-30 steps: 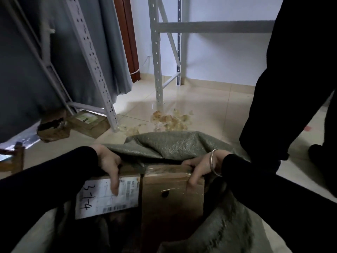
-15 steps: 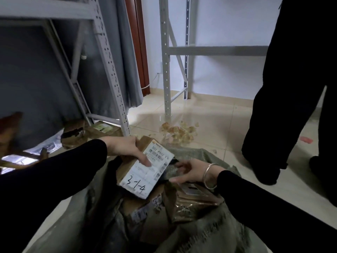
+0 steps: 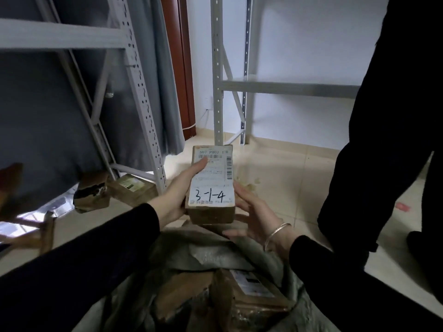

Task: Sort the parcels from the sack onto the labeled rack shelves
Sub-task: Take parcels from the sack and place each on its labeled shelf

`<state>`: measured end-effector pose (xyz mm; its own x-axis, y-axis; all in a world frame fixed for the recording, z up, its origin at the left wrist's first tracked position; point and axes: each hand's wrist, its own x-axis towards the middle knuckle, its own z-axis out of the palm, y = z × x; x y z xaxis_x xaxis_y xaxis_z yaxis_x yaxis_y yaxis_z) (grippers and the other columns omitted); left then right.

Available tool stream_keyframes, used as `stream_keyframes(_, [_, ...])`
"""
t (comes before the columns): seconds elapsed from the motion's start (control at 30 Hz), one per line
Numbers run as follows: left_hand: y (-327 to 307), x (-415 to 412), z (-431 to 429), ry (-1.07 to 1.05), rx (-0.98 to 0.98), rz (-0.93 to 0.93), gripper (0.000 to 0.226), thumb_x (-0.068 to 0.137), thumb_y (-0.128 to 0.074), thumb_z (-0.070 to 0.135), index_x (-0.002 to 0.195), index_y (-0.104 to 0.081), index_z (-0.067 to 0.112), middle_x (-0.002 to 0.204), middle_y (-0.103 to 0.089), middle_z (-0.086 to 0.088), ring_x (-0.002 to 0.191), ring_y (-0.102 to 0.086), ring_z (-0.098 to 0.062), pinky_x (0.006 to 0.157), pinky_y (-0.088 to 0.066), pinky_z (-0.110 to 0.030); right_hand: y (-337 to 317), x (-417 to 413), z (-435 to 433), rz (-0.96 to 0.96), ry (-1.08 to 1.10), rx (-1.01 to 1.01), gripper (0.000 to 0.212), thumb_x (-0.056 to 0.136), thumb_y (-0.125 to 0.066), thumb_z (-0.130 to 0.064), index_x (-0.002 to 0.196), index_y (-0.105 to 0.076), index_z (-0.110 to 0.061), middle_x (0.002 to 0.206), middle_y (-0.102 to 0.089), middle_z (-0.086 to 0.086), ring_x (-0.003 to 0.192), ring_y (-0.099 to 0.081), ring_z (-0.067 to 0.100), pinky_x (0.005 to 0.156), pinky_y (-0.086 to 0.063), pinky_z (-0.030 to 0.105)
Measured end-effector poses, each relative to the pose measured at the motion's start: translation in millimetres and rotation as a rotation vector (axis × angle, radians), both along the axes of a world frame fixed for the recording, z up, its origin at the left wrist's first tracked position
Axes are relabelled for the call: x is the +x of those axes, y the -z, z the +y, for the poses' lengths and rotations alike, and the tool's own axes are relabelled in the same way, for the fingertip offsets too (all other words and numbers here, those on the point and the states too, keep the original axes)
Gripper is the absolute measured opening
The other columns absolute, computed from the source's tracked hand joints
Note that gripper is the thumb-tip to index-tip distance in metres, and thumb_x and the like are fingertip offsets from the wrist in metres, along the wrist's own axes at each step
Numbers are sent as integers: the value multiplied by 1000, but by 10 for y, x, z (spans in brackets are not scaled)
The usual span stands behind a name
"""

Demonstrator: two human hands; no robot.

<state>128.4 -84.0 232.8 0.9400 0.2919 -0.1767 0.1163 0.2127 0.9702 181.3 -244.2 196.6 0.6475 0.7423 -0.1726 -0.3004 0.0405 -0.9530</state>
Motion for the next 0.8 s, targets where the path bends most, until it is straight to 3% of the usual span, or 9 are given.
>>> stream_keyframes(0.07, [-169, 141, 70, -99, -47, -51, 33, 90, -52, 42, 110, -62, 19, 94, -74, -11, 78, -72, -24, 77, -55, -36, -274, 79, 218, -54, 129, 25, 24, 86, -50, -52, 102, -63, -39, 100, -67, -10, 99, -58, 16, 79, -54, 40])
stream_keyframes(0.1, [-313, 202, 125, -141, -44, -82, 30, 91, -52, 42, 107, -64, 20, 95, -74, -11, 78, -72, -24, 78, -55, -37, -463, 115, 340, -113, 164, 21, 23, 89, -45, -50, 94, -64, -38, 94, -68, -11, 94, -59, 15, 79, -53, 39])
stream_keyframes(0.17, [-718, 294, 255, -226, -30, -137, 26, 91, -51, 40, 101, -65, 21, 102, -73, -12, 82, -72, -24, 84, -54, -39, -884, 186, 574, -204, 218, 9, 28, 92, -41, -47, 98, -65, -36, 97, -68, -9, 89, -59, 12, 77, -52, 36])
stream_keyframes(0.3, [-1709, 314, 456, -342, 38, -222, 25, 89, -51, 36, 99, -65, 18, 101, -73, -10, 94, -70, -28, 95, -50, -47, -1854, 190, 899, -211, 366, 68, 37, 94, -39, -46, 116, -58, -24, 104, -66, -3, 87, -60, 12, 75, -52, 37])
stream_keyframes(0.4, [-2444, 139, 549, -394, 45, -269, 61, 71, -61, 49, 123, -55, 16, 113, -69, -10, 104, -66, -27, 95, -50, -50, -2621, 111, 1058, -143, 446, 171, 30, 92, -46, -42, 107, -57, -18, 78, -69, -12, 69, -63, 2, 68, -54, 33])
stream_keyframes(0.47, [-2925, 2, 614, -440, 61, -337, 60, 77, -61, 45, 128, -47, 17, 112, -69, -7, 102, -67, -23, 92, -52, -47, -3169, -25, 1121, -146, 479, 222, 25, 90, -51, -40, 92, -58, -16, 64, -68, -14, 58, -62, -2, 62, -55, 30])
stream_keyframes(0.6, [-3969, -316, 749, -569, 136, -449, 26, 90, -50, 38, 106, -45, 19, 83, -70, 10, 78, -70, -7, 71, -57, -34, -4257, -342, 1294, -173, 383, 371, 25, 84, -56, -36, 75, -65, -14, 84, -73, 4, 77, -68, 9, 81, -57, 39])
stream_keyframes(0.67, [-4681, -555, 881, -643, 200, -498, 25, 84, -52, 41, 98, -46, 20, 75, -68, 13, 74, -68, -3, 64, -53, -26, -4946, -489, 1434, -199, 278, 420, 37, 72, -54, -42, 87, -68, -12, 90, -74, 3, 83, -70, 8, 82, -57, 38])
stream_keyframes(0.8, [-6258, -1183, 1026, -732, 293, -587, 24, 76, -59, 41, 89, -47, 23, 85, -68, 8, 79, -67, -4, 62, -51, -19, -6493, -937, 1625, -212, 73, 507, 57, 62, -56, -40, 113, -64, -18, 102, -72, -8, 95, -67, 1, 89, -55, 31])
